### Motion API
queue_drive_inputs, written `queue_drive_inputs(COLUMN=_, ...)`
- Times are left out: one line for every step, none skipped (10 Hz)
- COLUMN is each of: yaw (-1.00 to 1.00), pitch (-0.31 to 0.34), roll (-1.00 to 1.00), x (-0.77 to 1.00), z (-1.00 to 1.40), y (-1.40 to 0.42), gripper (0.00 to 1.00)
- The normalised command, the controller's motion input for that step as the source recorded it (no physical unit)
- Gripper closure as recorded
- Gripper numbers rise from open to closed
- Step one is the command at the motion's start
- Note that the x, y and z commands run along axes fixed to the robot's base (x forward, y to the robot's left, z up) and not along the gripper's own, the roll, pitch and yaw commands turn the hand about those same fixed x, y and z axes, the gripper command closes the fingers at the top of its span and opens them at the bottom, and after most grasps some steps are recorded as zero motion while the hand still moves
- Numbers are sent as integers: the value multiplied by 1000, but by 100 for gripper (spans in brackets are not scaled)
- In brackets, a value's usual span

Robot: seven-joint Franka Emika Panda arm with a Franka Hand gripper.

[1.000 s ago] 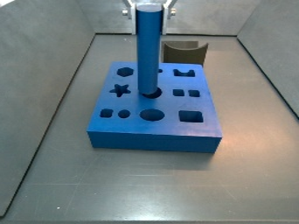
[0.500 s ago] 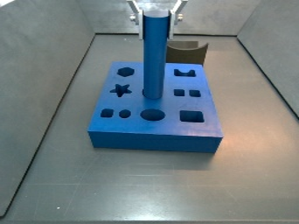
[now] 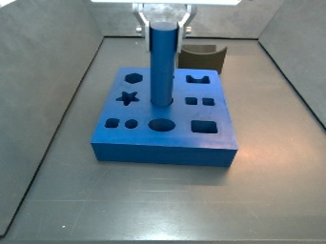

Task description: Insert the round object.

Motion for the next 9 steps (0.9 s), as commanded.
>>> queue_drive_inputs(yaw=-37, pitch=-46, roll=0, x=14, z=-311, y=-177, gripper=100)
queue_drive_inputs(yaw=-31, pitch=-16, roll=0, x=60, z=-317, y=-123, gripper=100)
queue_drive_inputs(yaw=-17, pitch=0, roll=-13, x=49, z=-163, y=-37, gripper=100)
queue_drive_inputs(yaw=-3, pitch=0, roll=-7, x=60, z=-214, y=-26, gripper=100)
queue_drive_inputs(yaw=-3, pitch=-11, roll=-1, x=71, z=-303, y=-37, gripper=100)
queue_drive_inputs(yaw=0, pitch=-27, roll=0, x=43, z=-363, y=-40, gripper=100)
queue_drive_inputs(yaw=0, pitch=-29, roll=-9, x=34, z=-377, y=-9, gripper=100)
queue_drive_inputs(yaw=-63, pitch=0, roll=-71, x=26, z=0, y=66, gripper=100)
queue_drive_inputs(yaw=0, pitch=-17, roll=0, x=0, z=0, y=0, gripper=100)
